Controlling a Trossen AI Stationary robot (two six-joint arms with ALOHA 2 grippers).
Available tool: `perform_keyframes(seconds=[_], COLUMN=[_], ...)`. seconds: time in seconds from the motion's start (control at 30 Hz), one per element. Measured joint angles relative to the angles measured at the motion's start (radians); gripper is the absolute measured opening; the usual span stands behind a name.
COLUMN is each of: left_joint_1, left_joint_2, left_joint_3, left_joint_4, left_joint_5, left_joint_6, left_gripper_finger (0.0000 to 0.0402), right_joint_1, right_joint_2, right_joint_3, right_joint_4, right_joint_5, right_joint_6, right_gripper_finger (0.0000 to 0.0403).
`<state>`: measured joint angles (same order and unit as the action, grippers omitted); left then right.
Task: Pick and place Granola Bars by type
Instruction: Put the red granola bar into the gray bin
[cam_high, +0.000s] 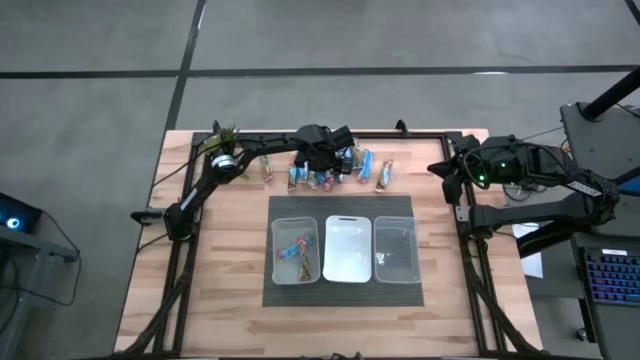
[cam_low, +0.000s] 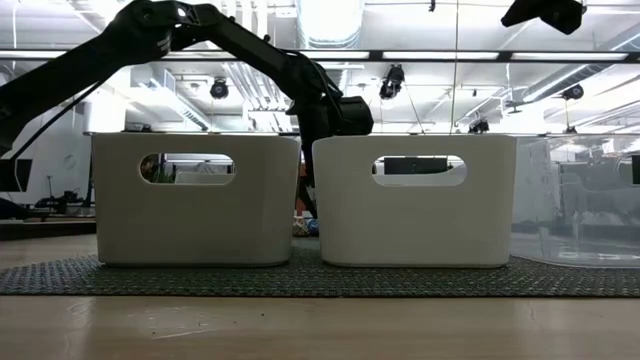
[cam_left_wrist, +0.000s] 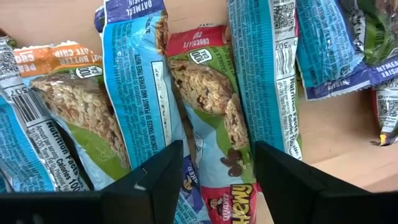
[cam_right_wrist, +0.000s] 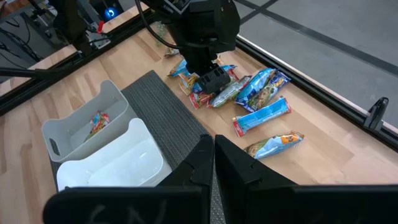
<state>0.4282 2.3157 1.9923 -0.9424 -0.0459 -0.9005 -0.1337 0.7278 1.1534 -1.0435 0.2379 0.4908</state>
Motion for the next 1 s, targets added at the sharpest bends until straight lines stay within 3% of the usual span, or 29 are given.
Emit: perform_keyframes(seconds=[1.0], left_joint_1=[-0.003], left_joint_2=[0.0], left_joint_3=[-0.001], left_joint_4=[0.0], left_joint_5=[-0.014], left_joint_6=[-0.01], left_gripper_finger=[0.018], right_joint_1=[0.0], right_joint_2=[0.0], right_joint_3=[0.0], right_joint_4=[0.0], right_joint_5=[0.0], right_joint_6=[-0.004], right_gripper_finger=[0.0008])
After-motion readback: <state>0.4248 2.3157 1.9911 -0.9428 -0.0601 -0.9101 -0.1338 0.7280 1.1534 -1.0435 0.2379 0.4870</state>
